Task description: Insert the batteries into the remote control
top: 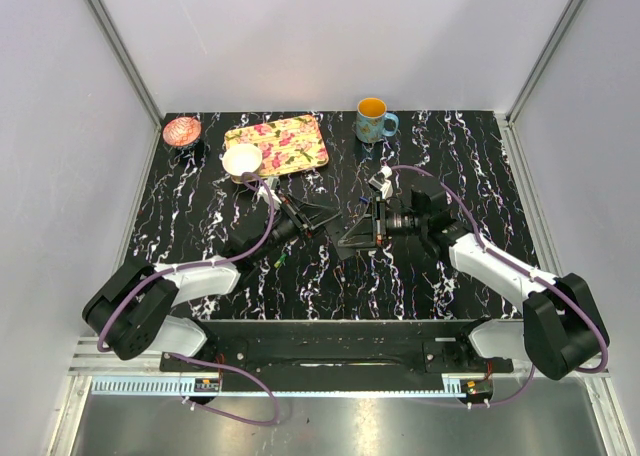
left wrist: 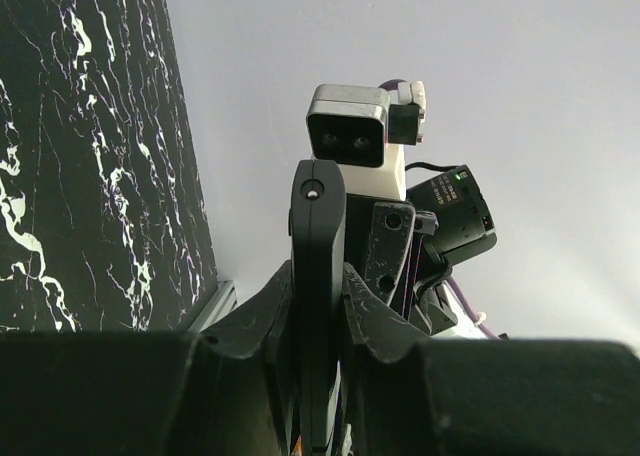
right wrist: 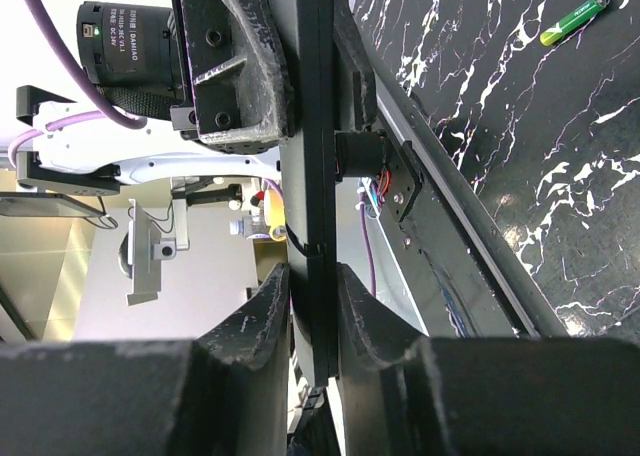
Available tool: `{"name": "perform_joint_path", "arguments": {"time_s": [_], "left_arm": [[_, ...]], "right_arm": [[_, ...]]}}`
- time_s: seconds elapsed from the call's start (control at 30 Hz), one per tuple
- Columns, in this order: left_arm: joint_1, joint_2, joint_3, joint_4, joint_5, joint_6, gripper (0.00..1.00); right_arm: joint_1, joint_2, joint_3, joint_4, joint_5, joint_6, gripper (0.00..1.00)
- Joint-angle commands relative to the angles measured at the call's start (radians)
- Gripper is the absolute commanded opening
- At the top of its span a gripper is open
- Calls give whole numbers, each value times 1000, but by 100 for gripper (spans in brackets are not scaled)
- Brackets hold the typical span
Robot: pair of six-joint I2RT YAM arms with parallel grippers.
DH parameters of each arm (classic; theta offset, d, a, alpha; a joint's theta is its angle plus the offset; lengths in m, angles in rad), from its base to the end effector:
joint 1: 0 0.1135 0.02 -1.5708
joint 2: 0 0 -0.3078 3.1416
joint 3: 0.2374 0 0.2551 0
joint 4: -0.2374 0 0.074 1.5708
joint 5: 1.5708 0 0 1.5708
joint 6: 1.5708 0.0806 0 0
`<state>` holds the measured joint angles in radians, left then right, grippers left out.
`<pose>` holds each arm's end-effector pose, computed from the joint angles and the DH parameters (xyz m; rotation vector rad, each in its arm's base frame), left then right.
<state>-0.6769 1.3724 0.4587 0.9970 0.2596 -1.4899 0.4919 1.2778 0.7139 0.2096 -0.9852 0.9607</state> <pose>0.2284 -0.2101 0.2682 -0.4810 1.7684 -1.8536 0.2185 0.1933 0.2852 -0.2775 2.2402 1.8263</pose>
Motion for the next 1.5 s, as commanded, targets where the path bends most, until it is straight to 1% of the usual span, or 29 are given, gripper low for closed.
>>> {"name": "perform_joint_path", "arguments": {"time_s": [0.0, 0.03, 0.17, 0.37, 0.6, 0.7, 0.8, 1.07, 1.2, 1.23, 1.3, 1.33, 1.37, 1.4, 1.43, 1.47], "left_arm": [[-9, -19, 24, 100, 44, -29, 0], [-10, -18, 24, 104, 52, -30, 0], [-10, -9, 24, 150, 75, -43, 0], [-10, -3, 34, 187, 131, -50, 0], [-23, -25, 38, 192, 253, -46, 0], [-30, -56, 26, 180, 273, -33, 0], [-35, -91, 17, 135, 283, -10, 0], [-41, -154, -18, 105, 288, 11, 0], [-39, -179, -29, 40, 253, 46, 0], [-39, -190, -26, 17, 241, 71, 0], [-30, -196, -22, -73, 202, 106, 0], [-23, -199, -11, -108, 190, 117, 0], [-13, -200, -5, -167, 179, 126, 0], [8, -199, 0, -185, 165, 137, 0], [22, -196, 14, -204, 161, 140, 0], [34, -190, 21, -233, 161, 140, 0]], "right_arm": [[8, 18, 15, 8, 34, 6, 5], [8, 23, 15, 13, 34, 10, 0], [8, 29, 15, 7, 33, 13, 0], [10, 9, 18, -52, 92, -19, 0], [7, 32, 36, -13, 161, 6, 0], [7, 57, 53, 10, 175, 19, 0], [5, 84, 71, 37, 174, 38, 0], [-22, 126, 101, 51, 177, 47, 0], [-23, 120, 95, 76, 120, 42, 0], [-24, 112, 91, 83, 105, 42, 11], [-24, 69, 88, 61, 77, 27, 28], [-24, 51, 90, 39, 71, 15, 43], [-23, 4, 94, -28, 68, -22, 49], [-23, -20, 114, -77, 68, -48, 55], [-24, -40, 125, -128, 68, -75, 60], [-24, -87, 134, -203, 68, -121, 66]]}}
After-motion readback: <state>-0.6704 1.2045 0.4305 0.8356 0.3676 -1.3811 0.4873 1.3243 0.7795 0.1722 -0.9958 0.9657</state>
